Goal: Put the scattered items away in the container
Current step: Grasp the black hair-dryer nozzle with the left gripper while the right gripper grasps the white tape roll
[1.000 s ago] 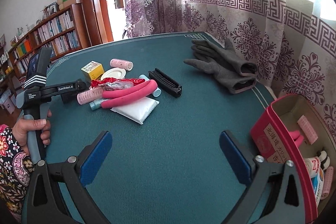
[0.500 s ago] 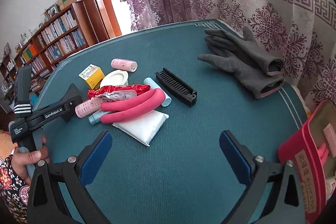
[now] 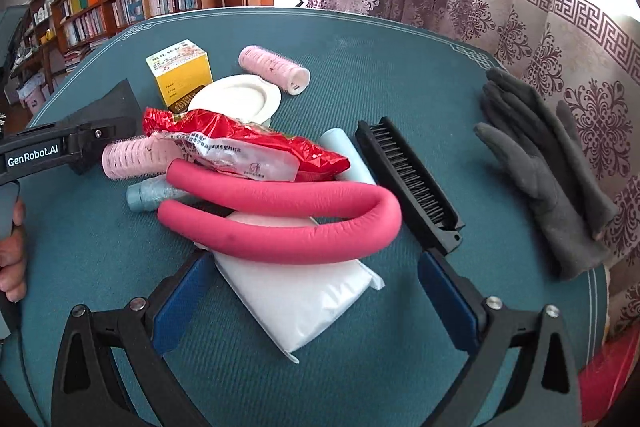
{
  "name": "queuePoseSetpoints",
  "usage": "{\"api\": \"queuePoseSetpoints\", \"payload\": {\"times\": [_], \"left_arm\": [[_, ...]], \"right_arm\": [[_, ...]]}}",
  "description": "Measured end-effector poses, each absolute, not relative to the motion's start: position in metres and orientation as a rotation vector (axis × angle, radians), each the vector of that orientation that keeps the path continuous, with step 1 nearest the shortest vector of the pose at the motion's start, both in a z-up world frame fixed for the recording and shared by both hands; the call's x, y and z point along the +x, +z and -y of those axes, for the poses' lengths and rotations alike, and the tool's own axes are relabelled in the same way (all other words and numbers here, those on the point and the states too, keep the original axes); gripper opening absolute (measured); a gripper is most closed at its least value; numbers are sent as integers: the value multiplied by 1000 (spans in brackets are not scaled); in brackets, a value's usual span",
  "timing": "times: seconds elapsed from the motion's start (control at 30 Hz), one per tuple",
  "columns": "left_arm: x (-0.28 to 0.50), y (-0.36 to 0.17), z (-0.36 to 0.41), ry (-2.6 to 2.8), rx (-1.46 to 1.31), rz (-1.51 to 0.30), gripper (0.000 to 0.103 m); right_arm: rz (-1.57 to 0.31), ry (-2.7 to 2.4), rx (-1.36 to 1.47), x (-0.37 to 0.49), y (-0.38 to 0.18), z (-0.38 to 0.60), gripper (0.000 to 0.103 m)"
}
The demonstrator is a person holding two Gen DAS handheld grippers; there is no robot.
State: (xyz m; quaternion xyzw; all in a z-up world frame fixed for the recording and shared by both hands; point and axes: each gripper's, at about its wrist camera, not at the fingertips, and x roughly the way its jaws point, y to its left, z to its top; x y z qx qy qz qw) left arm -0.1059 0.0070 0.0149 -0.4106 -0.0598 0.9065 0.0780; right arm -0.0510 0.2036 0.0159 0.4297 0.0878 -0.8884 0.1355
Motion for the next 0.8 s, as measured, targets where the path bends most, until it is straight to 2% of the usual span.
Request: {"api": "queuePoseSetpoints", "payload": {"times": [0.03, 0.1, 0.2, 0.33, 0.4, 0.8], "left_arm": [[-106, 15, -7, 2714, -1229, 178, 66], [-106, 15, -7, 2713, -1229, 178, 66], [-105, 15, -8, 2709, -1226, 177, 64], [-101, 20, -9, 2705, -1206, 188, 57], [-97, 25, -8, 2703, -1187, 202, 51], [-56, 55, -8, 2747, -1099, 196, 50]], "right_arm": [[-234, -2567, 1243, -48, 17, -205, 93], [-233, -2566, 1231, -39, 21, -204, 71], [-216, -2569, 1224, -21, 23, -207, 58], [-118, -2568, 1233, 4, 28, -219, 55], [-82, -2574, 1237, 19, 30, -227, 55], [116, -2687, 1202, 80, 53, -280, 55]]}}
